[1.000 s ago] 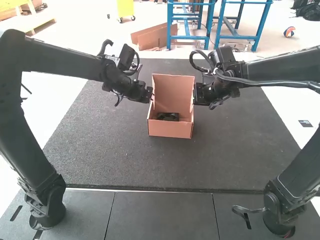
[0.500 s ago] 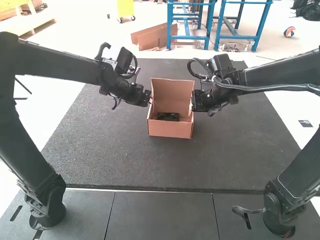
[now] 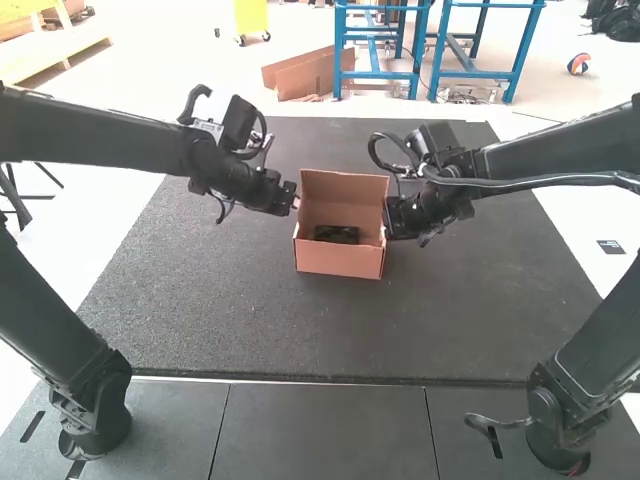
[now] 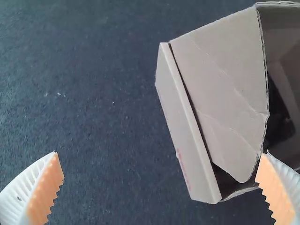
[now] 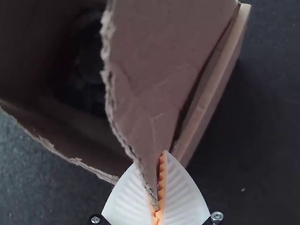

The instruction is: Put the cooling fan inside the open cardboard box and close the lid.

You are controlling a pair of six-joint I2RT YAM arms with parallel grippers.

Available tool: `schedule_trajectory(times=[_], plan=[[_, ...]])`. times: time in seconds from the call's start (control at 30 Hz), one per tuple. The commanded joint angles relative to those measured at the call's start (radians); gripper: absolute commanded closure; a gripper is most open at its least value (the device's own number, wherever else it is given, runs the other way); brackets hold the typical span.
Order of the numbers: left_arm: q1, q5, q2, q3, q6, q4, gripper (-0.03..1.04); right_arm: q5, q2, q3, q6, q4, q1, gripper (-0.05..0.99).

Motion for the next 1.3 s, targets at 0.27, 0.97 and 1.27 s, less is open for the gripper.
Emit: schedule_trajectory(times=[0.27, 0.97, 1.27], plan=[[-0.004, -0.034, -0.105, -0.012, 0.014, -0.019, 0.04, 0.040, -0.037, 0.086, -0.017, -0.091, 0.017, 0.01], [-0.044, -0.305, 0.052, 0.308, 0.058, 0.099, 0.04, 0.270, -0.188, 0.172, -0.165, -0.131, -0.208, 0.02], [-0.096, -0.299, 0.177, 0.400, 0.066, 0.099, 0.04, 0.238, -0.166, 0.218, -0.161, -0.173, -0.311, 0.02]])
